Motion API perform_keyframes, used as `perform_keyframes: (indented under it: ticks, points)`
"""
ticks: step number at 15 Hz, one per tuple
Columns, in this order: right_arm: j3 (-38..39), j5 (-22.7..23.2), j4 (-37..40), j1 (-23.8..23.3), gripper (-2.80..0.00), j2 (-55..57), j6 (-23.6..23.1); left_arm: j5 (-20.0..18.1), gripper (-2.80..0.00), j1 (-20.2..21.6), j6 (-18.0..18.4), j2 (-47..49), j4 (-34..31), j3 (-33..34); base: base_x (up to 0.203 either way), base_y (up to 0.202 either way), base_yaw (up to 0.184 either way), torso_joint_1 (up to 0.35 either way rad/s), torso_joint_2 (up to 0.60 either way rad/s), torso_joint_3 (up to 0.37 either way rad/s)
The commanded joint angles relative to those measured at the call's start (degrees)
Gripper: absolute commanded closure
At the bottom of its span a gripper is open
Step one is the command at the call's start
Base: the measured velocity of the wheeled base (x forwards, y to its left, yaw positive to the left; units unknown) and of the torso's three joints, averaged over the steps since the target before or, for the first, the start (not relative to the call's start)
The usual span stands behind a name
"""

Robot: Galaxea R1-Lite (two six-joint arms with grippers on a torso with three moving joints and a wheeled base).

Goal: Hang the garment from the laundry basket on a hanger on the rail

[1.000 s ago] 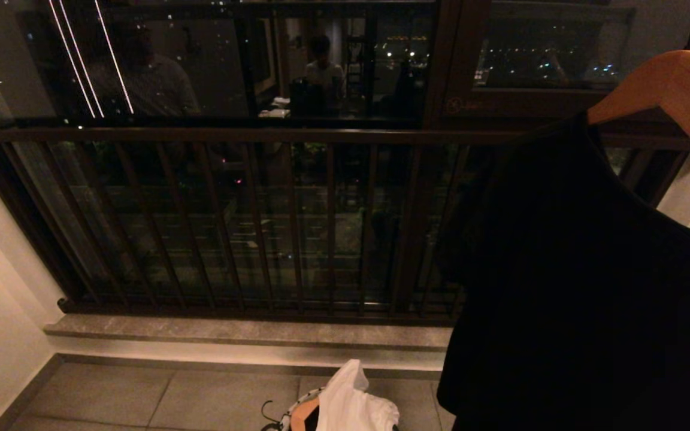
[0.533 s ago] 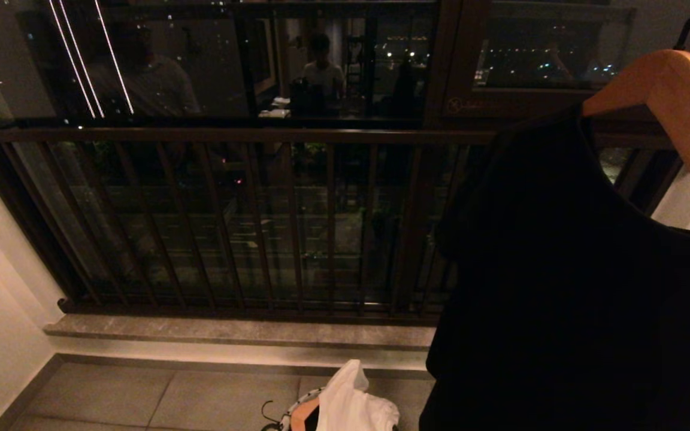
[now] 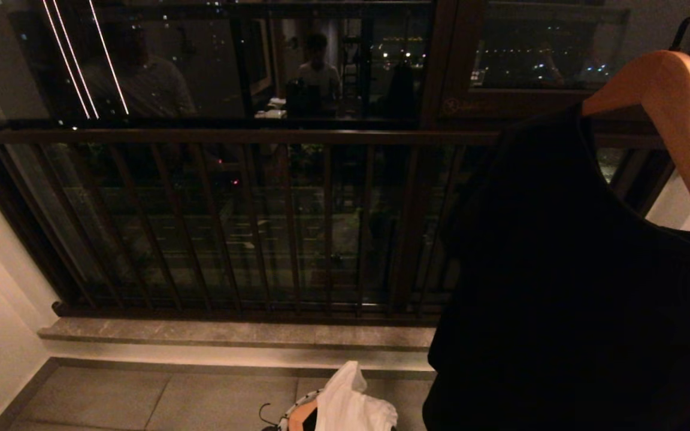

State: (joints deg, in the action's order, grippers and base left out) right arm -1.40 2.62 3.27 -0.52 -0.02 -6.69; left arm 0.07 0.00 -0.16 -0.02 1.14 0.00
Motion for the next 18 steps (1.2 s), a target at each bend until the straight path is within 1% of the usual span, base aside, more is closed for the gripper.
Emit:
perform_keyframes:
  ticks: [1, 3, 18]
  points:
    - [0.0, 0.1, 0.1, 0.0, 0.0, 0.0, 0.0, 0.0, 0.0, 0.0, 0.0, 0.0, 0.1, 0.4, 0.0, 0.0, 0.0, 0.0, 0.0, 0.0]
    - [0.0, 0.1, 0.1, 0.0, 0.0, 0.1, -0.2, 0.0, 0.0, 0.0, 0.0, 0.0, 0.1, 0.4, 0.001, 0.127, 0.007, 0.002, -0.01, 0.004]
    - [0.0, 0.1, 0.1, 0.0, 0.0, 0.0, -0.3, 0.0, 0.0, 0.0, 0.0, 0.0, 0.1, 0.4, 0.0, 0.197, -0.002, 0.002, 0.0, 0.003]
